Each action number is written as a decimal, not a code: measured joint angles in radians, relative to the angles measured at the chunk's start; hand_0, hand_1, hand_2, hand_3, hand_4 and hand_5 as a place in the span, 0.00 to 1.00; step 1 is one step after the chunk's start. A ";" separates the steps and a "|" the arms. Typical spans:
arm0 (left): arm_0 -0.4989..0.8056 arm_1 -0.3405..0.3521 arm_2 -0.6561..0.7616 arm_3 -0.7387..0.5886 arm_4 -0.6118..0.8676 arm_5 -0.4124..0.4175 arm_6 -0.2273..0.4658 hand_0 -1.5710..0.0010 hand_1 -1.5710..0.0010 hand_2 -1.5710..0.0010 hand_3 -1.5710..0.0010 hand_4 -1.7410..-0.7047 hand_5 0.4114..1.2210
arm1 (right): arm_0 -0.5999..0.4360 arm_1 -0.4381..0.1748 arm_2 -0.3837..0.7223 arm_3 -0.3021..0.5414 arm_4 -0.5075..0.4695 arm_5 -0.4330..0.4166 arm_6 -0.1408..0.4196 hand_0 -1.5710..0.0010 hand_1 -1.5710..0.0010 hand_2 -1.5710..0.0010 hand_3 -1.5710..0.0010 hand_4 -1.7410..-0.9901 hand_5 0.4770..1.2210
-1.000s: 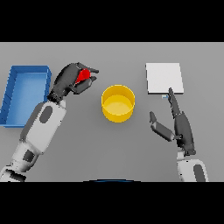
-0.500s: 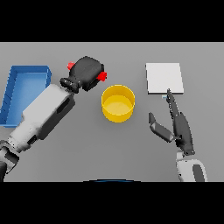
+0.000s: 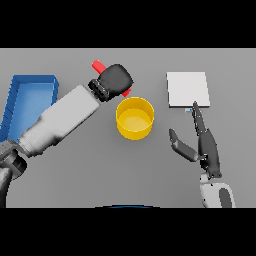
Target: Pick up the red beaker and tilt it to pour out 1 green nut into yellow bowl. Pick up the yellow bowl and place it on the metallic measuring scale.
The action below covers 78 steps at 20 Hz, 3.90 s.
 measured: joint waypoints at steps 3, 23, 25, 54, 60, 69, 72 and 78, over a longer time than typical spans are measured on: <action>-0.043 -0.002 -0.080 0.015 -0.052 -0.027 0.001 0.00 0.00 0.00 0.00 0.01 1.00 | 0.002 0.002 0.012 -0.010 0.019 -0.006 -0.006 1.00 1.00 1.00 1.00 0.73 0.23; -0.276 -0.079 -0.485 0.112 -0.259 -0.001 -0.066 0.00 0.00 0.00 0.00 0.02 1.00 | -0.018 -0.003 -0.006 0.011 0.028 -0.027 0.014 1.00 1.00 1.00 1.00 0.78 0.21; -0.335 -0.063 -0.494 0.126 -0.254 0.003 -0.109 0.00 0.00 0.00 0.00 0.02 1.00 | -0.017 0.004 -0.002 0.010 0.020 -0.021 0.005 1.00 1.00 1.00 1.00 0.78 0.22; -0.236 0.350 0.437 0.749 0.941 0.409 0.252 0.00 0.00 0.00 0.07 0.00 1.00 | -0.055 -0.015 0.009 0.036 -0.022 0.038 -0.046 1.00 1.00 1.00 1.00 0.74 0.29; 0.001 0.352 0.477 0.559 1.107 0.507 0.293 0.00 0.00 0.00 0.12 0.00 1.00 | -0.065 -0.023 0.010 0.049 -0.008 0.035 -0.036 1.00 1.00 1.00 1.00 0.71 0.31; 0.398 0.460 0.389 -0.052 1.253 0.703 0.564 0.00 0.00 0.00 0.13 0.00 0.74 | -0.064 -0.022 0.009 0.064 -0.004 0.032 -0.044 1.00 1.00 1.00 1.00 0.76 0.27; 0.467 0.518 0.350 -0.182 1.315 0.664 0.629 0.00 0.00 0.00 0.13 0.24 0.51 | -0.063 -0.020 0.008 0.067 -0.011 0.035 -0.059 1.00 1.00 1.00 1.00 0.77 0.27; 0.528 0.596 0.326 -0.303 1.388 0.448 0.526 0.59 0.64 0.66 0.71 0.89 0.32 | -0.068 -0.020 0.012 0.044 -0.009 0.030 -0.045 1.00 1.00 1.00 1.00 0.79 0.27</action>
